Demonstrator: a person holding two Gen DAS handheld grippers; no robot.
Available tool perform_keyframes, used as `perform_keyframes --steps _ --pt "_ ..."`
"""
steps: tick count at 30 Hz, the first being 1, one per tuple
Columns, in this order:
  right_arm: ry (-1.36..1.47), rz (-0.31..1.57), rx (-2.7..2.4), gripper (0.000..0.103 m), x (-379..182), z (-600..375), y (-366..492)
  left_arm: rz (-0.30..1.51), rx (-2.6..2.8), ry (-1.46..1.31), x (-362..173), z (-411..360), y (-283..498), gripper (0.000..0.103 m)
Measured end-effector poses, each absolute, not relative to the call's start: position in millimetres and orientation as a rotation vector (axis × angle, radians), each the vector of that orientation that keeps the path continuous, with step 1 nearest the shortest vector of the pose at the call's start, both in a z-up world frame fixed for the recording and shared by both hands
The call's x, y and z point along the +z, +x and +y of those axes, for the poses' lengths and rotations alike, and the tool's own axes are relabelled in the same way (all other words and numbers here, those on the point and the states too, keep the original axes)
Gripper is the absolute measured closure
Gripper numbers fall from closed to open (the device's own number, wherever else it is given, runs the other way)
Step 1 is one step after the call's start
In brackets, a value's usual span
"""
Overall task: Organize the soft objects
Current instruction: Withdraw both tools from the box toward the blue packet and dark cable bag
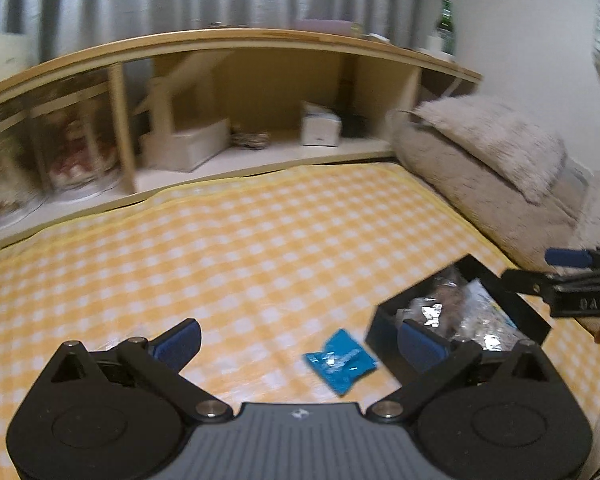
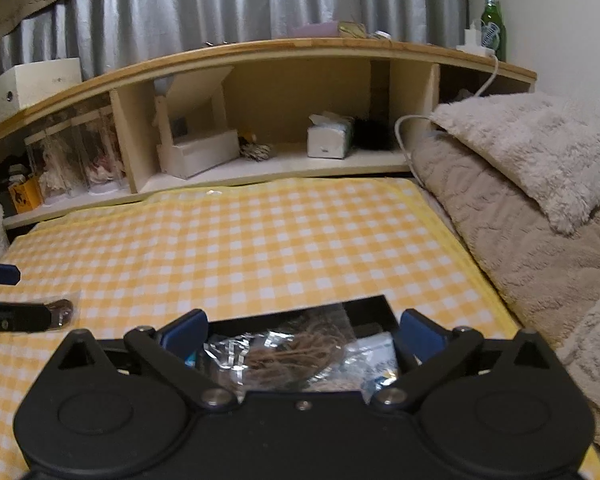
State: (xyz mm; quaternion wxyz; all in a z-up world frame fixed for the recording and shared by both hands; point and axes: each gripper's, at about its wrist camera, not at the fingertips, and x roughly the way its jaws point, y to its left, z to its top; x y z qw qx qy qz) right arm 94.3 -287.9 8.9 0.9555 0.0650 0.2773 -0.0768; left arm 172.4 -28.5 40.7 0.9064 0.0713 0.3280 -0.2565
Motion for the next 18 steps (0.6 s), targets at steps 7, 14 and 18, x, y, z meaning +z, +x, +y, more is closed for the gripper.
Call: perform_keyframes --steps 7,14,18 --pt "0.083 0.569 -0.093 0.000 -1 -253 105 0.690 -0.407 0.085 36 23 181 0.000" --pt "0.037 0.561 -0.030 0.000 -11 -220 109 0.715 -0.327 0.077 18 59 189 0.000" --pt "0.030 0.550 -0.001 0.000 -19 -206 109 0.759 -0.300 0.055 -2 70 198 0.000"
